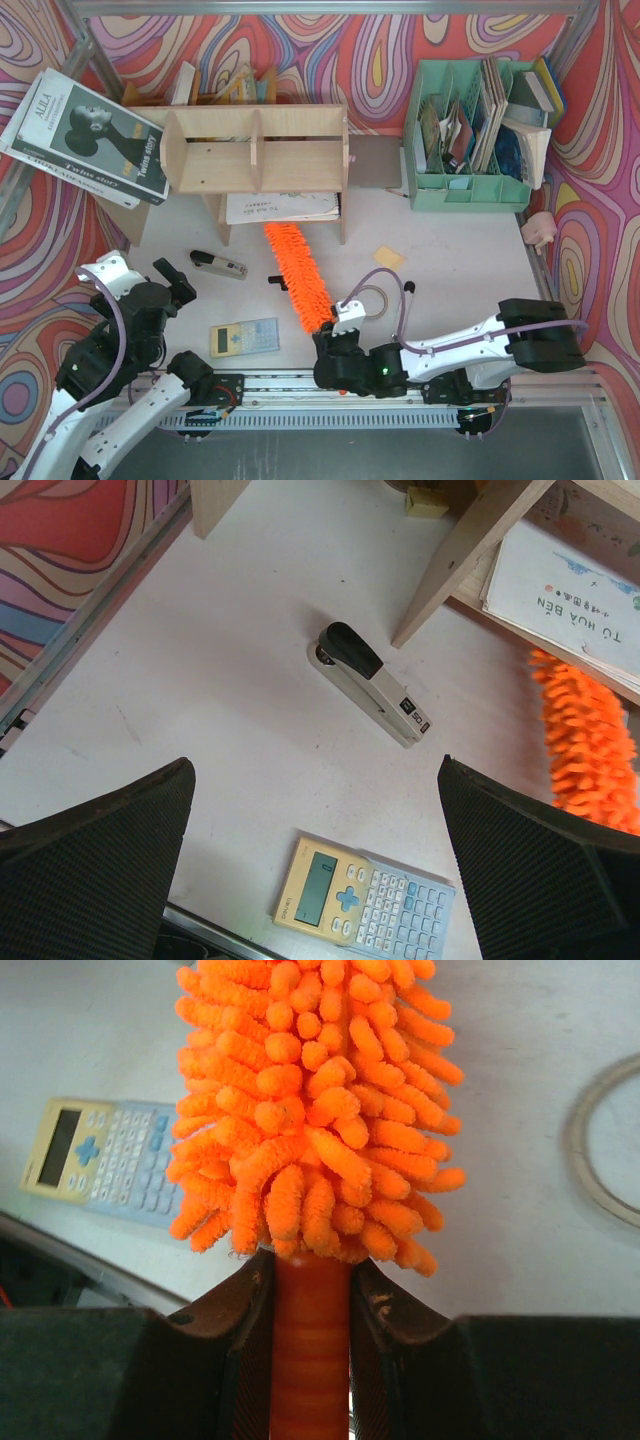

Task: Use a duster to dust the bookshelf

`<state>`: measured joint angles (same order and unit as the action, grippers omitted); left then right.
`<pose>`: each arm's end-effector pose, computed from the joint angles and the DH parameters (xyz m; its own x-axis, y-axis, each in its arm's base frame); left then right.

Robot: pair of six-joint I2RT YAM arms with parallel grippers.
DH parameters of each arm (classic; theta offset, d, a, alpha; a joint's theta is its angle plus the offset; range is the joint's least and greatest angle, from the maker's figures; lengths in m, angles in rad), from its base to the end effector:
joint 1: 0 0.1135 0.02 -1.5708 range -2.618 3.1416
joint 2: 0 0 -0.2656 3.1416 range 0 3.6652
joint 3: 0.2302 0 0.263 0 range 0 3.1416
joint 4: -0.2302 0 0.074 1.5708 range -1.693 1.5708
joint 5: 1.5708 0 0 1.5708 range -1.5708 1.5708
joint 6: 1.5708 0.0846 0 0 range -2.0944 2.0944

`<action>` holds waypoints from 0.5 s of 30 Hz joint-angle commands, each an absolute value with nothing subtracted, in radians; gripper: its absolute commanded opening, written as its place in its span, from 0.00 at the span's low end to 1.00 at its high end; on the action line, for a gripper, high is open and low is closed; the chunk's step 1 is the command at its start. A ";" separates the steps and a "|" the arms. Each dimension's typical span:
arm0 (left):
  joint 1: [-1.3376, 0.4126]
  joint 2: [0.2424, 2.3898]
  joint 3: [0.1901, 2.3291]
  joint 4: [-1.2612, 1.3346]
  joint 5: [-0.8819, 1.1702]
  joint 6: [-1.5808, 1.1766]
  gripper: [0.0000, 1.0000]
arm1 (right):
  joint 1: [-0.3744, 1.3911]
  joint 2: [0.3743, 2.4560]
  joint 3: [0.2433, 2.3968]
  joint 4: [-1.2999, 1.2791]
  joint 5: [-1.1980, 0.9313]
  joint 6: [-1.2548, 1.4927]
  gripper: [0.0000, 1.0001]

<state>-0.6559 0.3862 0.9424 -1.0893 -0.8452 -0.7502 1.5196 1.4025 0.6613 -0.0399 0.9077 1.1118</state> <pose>0.0955 0.0064 0.3336 -0.2224 -0.3997 -0.8893 -0.3521 0.8835 -0.3090 0.0817 0.2906 0.1580 -0.5414 0.2178 -0.8121 -0.2274 0.8919 0.3908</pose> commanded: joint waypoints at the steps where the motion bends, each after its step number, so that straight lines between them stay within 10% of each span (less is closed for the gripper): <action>1: -0.660 0.382 0.944 -1.085 -0.850 -0.734 0.98 | 1.520 1.453 0.694 0.248 0.867 0.821 0.00; 15: -0.660 0.368 0.942 -1.085 -0.849 -0.735 0.98 | 1.520 1.385 0.752 -0.571 1.117 1.655 0.00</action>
<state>-0.6567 0.3809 0.9424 -1.0893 -0.8452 -0.7506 1.5200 1.3998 0.6975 -0.1844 0.9379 1.2522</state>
